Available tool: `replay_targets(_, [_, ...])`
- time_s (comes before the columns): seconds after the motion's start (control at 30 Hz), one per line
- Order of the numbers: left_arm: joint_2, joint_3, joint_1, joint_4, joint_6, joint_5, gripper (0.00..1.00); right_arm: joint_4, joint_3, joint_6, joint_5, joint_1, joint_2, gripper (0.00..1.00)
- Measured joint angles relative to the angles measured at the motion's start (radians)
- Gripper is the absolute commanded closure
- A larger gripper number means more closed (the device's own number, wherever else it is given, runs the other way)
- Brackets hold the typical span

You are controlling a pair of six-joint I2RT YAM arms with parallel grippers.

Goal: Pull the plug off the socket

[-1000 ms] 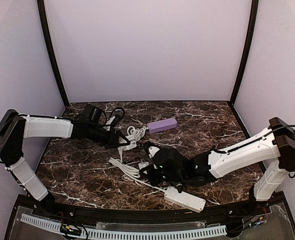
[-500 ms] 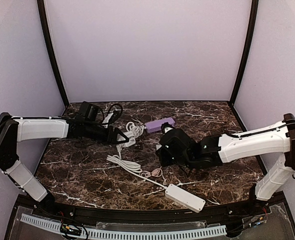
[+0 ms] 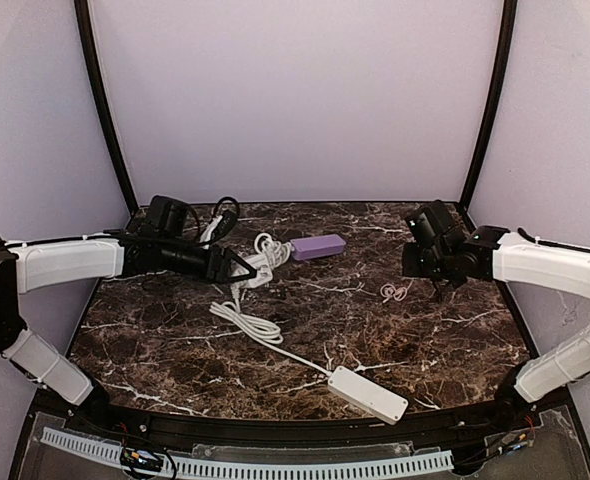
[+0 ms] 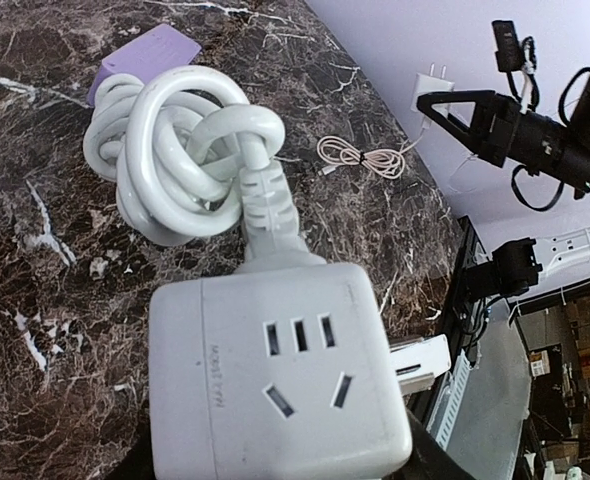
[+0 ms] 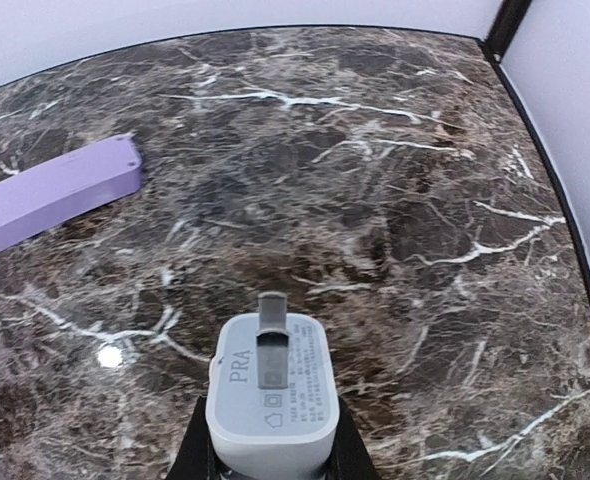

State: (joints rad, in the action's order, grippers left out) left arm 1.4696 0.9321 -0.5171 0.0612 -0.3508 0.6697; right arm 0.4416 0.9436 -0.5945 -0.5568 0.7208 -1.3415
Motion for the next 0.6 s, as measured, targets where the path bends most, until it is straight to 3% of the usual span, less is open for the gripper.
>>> replay_targets(0.33, [-0.049, 0.01, 0.011, -0.008, -0.01, 0.053, 0.97, -0.023, -0.157, 0.044, 0.278, -0.366, 0.015, 1.0])
replay_targets(0.6, [-0.071, 0.01, 0.01, 0.008, 0.01, 0.029, 0.97, -0.076, -0.188, 0.058, 0.462, -0.494, -0.097, 0.99])
